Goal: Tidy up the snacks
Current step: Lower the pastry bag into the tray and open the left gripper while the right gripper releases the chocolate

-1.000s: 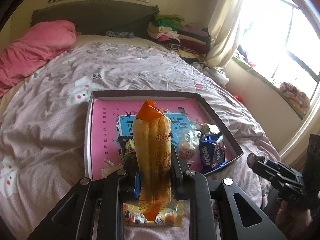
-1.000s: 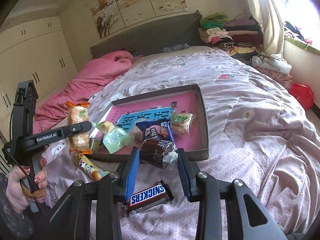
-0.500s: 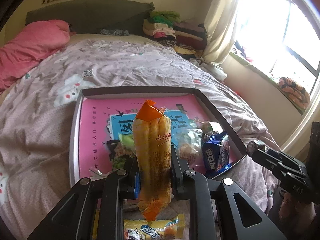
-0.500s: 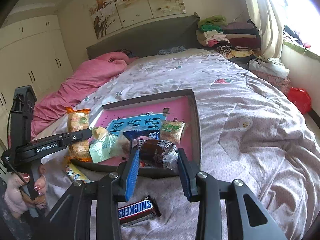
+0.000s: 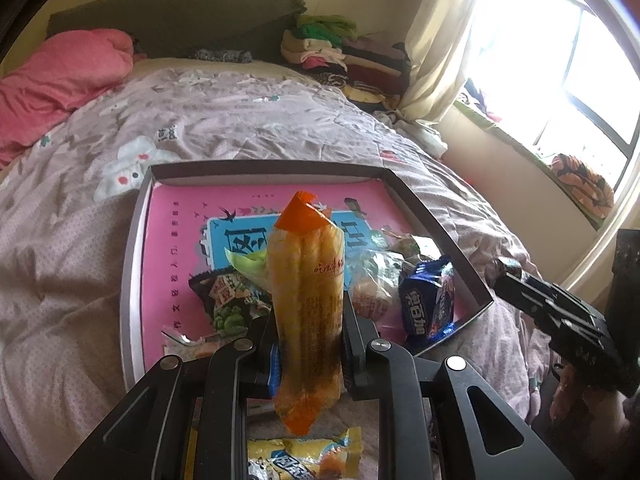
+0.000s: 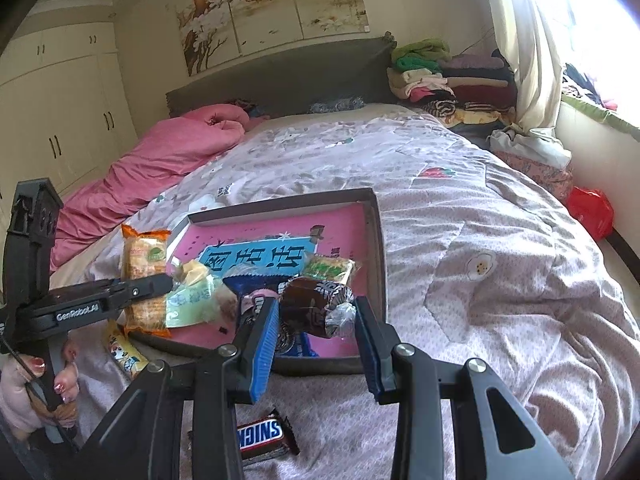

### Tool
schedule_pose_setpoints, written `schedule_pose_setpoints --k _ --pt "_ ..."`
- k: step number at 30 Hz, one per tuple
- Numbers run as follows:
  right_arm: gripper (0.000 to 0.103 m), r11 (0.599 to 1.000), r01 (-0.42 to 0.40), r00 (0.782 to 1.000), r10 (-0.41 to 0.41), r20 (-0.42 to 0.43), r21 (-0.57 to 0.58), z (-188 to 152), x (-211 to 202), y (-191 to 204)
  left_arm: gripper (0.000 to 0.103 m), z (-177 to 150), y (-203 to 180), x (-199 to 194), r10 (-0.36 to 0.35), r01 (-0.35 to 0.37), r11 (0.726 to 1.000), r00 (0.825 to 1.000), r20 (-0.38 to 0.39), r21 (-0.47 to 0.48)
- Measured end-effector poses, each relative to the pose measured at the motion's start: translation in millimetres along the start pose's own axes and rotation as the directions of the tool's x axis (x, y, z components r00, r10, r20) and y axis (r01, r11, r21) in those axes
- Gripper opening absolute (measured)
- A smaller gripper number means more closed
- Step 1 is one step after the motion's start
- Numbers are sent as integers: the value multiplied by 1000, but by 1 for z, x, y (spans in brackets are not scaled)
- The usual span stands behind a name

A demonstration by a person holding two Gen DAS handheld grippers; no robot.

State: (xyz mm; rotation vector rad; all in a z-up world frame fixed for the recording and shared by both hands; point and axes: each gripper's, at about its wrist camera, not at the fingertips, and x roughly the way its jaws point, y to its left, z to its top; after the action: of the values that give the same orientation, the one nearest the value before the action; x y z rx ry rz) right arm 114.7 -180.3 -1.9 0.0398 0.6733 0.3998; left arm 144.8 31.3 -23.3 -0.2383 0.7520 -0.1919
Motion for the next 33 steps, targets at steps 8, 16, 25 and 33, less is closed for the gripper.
schedule_pose_setpoints --k 8,16,25,33 --pt "38 1000 -1 1000 1 0 -11 4 6 -1 23 -2 -4 3 -21 21 1000 1000 -13 7" --pt "38 1000 4 1000 -4 -7 -23 7 13 -2 23 -5 -8 6 -29 29 999 999 -28 15" --pt "38 1000 18 1000 -18 -5 -20 12 21 -7 23 -5 -11 6 -31 31 999 999 -29 11" --pt "38 999 -7 1000 6 -29 -43 6 26 -1 23 -5 -7 5 -34 34 999 999 -26 -11"
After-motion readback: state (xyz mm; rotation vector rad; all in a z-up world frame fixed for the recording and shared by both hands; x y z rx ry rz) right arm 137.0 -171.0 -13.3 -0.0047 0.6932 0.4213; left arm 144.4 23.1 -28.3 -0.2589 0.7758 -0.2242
